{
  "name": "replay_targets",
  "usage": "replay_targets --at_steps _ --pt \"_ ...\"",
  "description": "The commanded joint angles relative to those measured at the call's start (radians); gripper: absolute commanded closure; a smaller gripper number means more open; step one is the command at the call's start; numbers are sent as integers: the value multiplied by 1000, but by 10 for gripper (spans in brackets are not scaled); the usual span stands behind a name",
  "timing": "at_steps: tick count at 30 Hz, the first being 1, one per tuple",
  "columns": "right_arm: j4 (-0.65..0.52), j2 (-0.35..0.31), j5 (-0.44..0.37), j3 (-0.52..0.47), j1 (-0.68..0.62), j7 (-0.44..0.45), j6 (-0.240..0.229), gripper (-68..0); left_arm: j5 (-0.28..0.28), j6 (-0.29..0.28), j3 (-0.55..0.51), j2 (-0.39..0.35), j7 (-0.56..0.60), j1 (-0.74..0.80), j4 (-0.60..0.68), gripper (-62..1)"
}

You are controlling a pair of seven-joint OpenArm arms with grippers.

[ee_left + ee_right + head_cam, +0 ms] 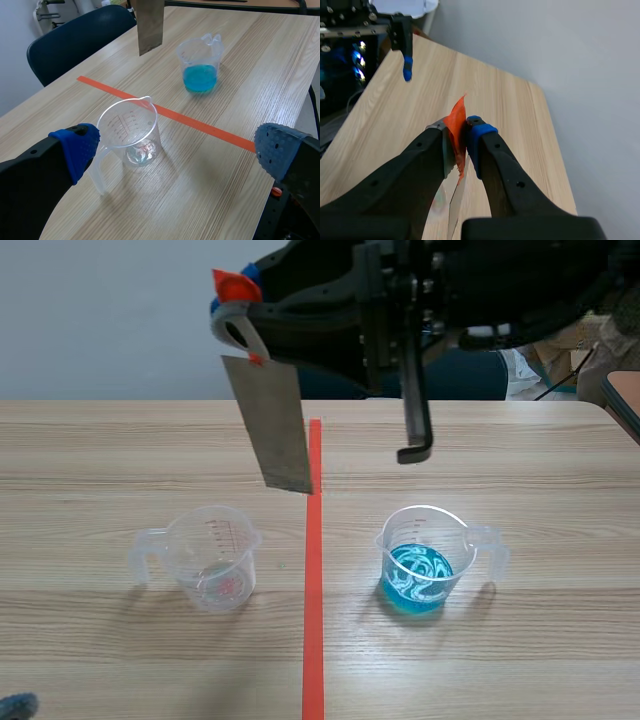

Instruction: Do the redox reaction experiment

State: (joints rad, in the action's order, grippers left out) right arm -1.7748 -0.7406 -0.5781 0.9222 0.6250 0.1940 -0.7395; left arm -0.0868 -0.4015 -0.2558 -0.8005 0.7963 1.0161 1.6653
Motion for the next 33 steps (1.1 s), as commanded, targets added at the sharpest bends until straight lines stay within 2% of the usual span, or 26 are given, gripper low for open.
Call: replay_targets --at_steps 1,11,19,24,33 --pt "25 23 -18 12 40 5 -6 -6 -13 -1 5 10 15 -6 21 -623" --pt "160 193 -18 164 160 -8 -6 -6 -13 -1 5 10 15 -6 21 -623" --pt "258 298 -18 219 193 -9 -6 -6 -13 -1 5 10 15 -6 21 -623" --pt "290 334 -18 238 193 -10 -6 -6 -13 -1 5 10 15 -6 21 -623" --pt "291 336 -18 249 192 -12 -6 -6 -13 -1 5 10 15 -6 21 -623"
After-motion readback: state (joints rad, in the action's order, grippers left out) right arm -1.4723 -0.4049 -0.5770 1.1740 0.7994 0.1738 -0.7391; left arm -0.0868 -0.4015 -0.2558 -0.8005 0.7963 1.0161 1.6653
